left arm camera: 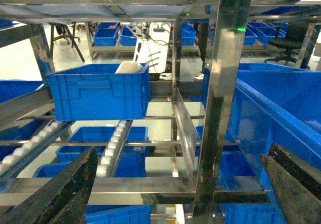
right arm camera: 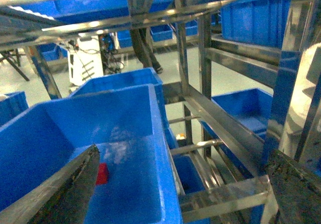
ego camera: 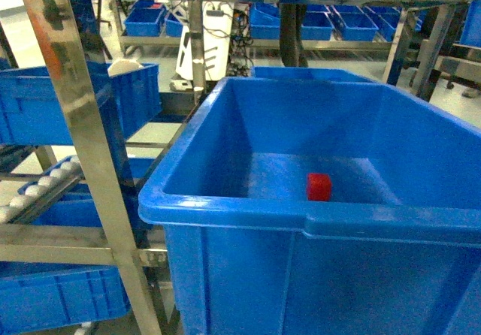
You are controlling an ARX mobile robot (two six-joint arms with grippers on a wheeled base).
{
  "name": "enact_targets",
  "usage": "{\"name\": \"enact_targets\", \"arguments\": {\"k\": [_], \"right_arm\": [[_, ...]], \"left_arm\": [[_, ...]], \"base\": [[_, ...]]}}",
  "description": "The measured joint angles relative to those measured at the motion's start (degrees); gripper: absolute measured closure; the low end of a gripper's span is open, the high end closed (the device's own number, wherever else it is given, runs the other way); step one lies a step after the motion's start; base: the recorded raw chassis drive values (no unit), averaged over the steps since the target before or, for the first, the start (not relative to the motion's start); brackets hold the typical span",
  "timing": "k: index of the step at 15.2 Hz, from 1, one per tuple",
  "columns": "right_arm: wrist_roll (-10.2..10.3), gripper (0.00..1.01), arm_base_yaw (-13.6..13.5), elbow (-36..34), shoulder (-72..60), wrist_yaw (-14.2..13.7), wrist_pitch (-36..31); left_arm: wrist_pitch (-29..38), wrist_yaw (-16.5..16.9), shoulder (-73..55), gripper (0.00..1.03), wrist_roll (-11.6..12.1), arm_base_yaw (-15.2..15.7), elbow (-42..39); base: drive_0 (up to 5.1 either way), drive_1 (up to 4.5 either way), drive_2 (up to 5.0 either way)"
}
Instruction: Place magnetic block on left shelf second layer
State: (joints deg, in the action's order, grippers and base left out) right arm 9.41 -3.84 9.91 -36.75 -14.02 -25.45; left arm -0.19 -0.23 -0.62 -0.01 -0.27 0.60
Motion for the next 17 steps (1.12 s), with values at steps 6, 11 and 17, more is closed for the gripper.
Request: {"name": "enact_targets", "arguments": {"k": [6, 11, 17], "right_arm": [[-7.89, 0.5, 3.85, -4.24, 5.55, 14.03, -0.04], [-8.57, 0.86, 3.85, -6.4, 10.4, 14.01, 2.95], [-9.05, 0.99, 3.85, -9.18, 19.17, 14.01, 7.93]], "left_arm": [[-0.02, 0.0, 0.0, 0.05, 0.0, 0.0, 0.0], [-0.02, 0.0, 0.0, 0.05, 0.0, 0.0, 0.0], [-0.02, 0.0, 0.0, 0.05, 0.02, 0.0, 0.0]], "base": [[0.0, 0.0, 0.0], [0.0, 0.0, 0.0], [0.0, 0.0, 0.0]]}}
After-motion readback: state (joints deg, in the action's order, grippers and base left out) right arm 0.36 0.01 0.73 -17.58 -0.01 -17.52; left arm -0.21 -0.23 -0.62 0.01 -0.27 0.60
